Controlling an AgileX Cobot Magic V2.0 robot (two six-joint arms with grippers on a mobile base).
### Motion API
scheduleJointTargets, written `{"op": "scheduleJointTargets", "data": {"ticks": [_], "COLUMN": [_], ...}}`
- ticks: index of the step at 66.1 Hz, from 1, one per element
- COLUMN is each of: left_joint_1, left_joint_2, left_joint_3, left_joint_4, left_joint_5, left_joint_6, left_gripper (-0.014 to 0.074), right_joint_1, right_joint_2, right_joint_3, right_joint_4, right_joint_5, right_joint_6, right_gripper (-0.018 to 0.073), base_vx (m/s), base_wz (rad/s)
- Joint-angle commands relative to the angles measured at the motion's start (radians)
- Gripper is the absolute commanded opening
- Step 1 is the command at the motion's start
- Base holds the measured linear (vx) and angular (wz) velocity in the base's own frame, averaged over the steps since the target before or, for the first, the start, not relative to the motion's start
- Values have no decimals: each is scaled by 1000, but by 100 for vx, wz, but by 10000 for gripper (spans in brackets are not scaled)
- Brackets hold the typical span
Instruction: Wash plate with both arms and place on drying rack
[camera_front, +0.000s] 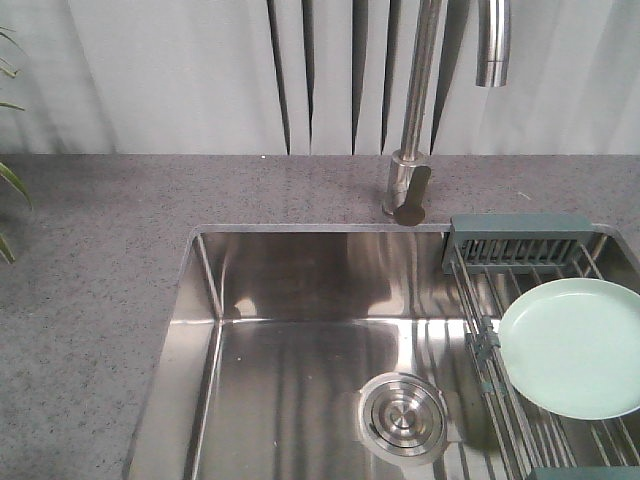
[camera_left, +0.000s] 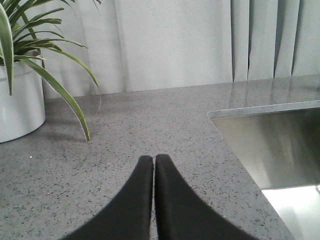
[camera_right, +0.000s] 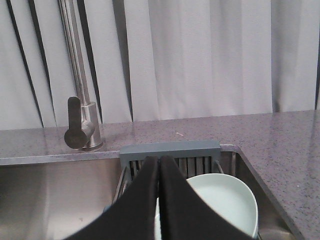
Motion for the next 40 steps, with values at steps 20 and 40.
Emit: {"op": "scheduleJointTargets", "data": {"ticks": [20, 40], "left_joint_1": [1, 1], "left_joint_2": [-16, -16], "left_joint_3": [21, 21], "left_joint_4": [-8, -8], "left_joint_5": [-71, -71], "left_joint_6": [-11, -11], "left_gripper": [-6, -6], "right_joint_1": [0, 0], "right_joint_2": [9, 9], "right_joint_3": [19, 19], "right_joint_4": [-11, -11], "right_joint_5": [-81, -81], "right_joint_6": [-12, -12], "right_gripper": [-8, -8], "base_vx": [0, 0], "base_wz": [0, 0]}}
